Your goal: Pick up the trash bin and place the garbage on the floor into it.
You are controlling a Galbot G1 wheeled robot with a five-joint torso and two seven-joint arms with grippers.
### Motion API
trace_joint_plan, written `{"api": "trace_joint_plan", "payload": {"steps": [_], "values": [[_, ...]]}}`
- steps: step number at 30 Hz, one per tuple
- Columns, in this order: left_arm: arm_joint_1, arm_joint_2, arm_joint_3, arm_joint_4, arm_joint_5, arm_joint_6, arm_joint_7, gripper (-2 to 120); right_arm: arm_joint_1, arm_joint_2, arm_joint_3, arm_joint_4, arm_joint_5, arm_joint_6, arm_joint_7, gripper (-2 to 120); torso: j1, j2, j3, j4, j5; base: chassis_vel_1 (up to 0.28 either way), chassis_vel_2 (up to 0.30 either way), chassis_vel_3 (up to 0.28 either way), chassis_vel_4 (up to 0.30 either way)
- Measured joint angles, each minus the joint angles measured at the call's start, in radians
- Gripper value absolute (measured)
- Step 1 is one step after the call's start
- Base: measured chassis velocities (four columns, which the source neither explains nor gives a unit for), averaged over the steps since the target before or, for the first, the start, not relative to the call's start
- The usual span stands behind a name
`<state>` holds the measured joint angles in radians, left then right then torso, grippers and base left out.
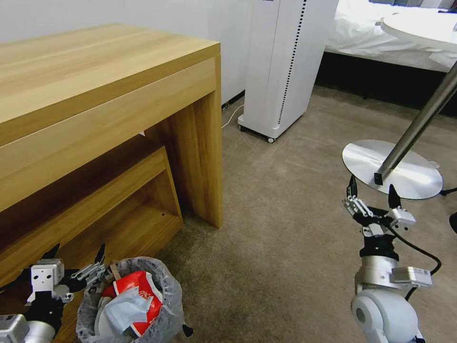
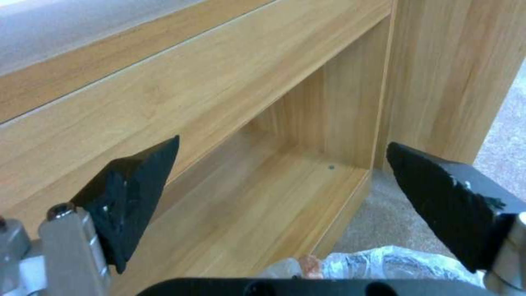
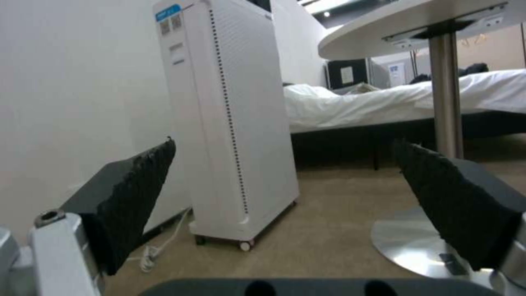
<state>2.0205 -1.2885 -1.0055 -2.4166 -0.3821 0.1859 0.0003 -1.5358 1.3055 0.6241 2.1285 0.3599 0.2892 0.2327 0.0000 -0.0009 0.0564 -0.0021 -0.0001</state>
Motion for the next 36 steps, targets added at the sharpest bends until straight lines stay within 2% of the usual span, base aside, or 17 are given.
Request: {"api": "trace_joint_plan", "payload": {"steps": [10,36], "values": [[-0.005,0.002,-0.001,0.014,-0.041,-0.004,0.004,100,-0.013,-0.005,-0.019,-0.006,-0.024,-0.003,0.001,100,0.000,0.000,0.000,0.0001,0.0001,0.000,0.000,0.000,0.000],[-0.006,-0.009,0.009,0.019,-0.043,0.002,-0.005,100,-0.011,-0.013,-0.028,-0.005,-0.018,-0.015,0.006,100,0.000,0.000,0.000,0.0001,0.0000,0.000,0.000,0.000,0.000]]}}
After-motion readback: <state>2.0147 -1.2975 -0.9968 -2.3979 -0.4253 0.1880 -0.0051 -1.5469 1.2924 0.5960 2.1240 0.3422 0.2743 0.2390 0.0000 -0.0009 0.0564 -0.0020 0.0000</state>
